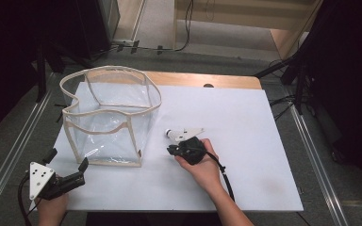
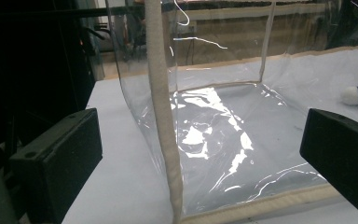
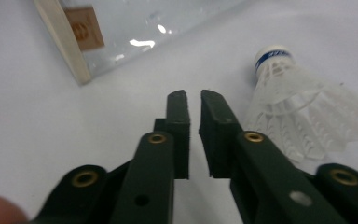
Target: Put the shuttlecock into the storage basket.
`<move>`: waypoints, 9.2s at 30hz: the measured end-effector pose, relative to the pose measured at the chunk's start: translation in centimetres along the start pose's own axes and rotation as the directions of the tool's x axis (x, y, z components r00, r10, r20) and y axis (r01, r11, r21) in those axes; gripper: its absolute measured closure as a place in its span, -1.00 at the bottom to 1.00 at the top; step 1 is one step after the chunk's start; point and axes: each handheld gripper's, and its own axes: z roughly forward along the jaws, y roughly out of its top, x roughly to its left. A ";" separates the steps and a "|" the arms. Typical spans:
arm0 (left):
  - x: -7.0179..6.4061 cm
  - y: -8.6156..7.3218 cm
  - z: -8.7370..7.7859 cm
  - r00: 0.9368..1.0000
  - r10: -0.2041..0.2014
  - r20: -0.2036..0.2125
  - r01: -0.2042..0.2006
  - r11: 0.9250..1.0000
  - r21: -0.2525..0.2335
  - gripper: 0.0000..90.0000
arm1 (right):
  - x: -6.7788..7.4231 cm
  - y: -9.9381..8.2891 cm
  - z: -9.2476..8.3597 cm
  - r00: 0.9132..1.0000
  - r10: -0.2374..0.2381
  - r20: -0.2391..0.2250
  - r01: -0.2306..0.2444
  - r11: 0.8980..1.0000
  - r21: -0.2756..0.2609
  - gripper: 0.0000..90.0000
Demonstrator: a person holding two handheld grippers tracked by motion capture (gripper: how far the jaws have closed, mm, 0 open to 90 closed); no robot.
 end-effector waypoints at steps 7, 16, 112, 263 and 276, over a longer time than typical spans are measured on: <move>0.0 0.0 0.0 1.000 -0.002 0.000 0.002 1.000 -0.002 -1.00 | -0.8 -1.2 1.5 0.995 0.076 0.061 -0.077 0.997 0.013 0.96; 0.0 0.0 0.0 1.000 0.000 0.000 0.000 1.000 -0.002 -1.00 | -3.0 -1.2 1.4 0.987 0.116 0.113 -0.116 0.993 -0.005 0.96; 0.0 0.0 0.0 1.000 0.006 0.001 -0.006 1.000 -0.001 -1.00 | -8.3 4.1 0.0 0.989 0.051 0.140 -0.029 0.988 -0.154 0.96; 0.1 0.0 0.0 1.000 0.002 0.004 -0.002 1.000 -0.003 -1.00 | -0.3 15.7 -7.5 0.989 -0.109 0.098 0.139 0.908 -0.394 0.96; 0.1 0.0 0.0 1.000 0.002 0.005 -0.002 1.000 -0.004 -1.00 | 0.4 15.8 -6.6 0.990 -0.120 0.078 0.141 0.914 -0.380 0.96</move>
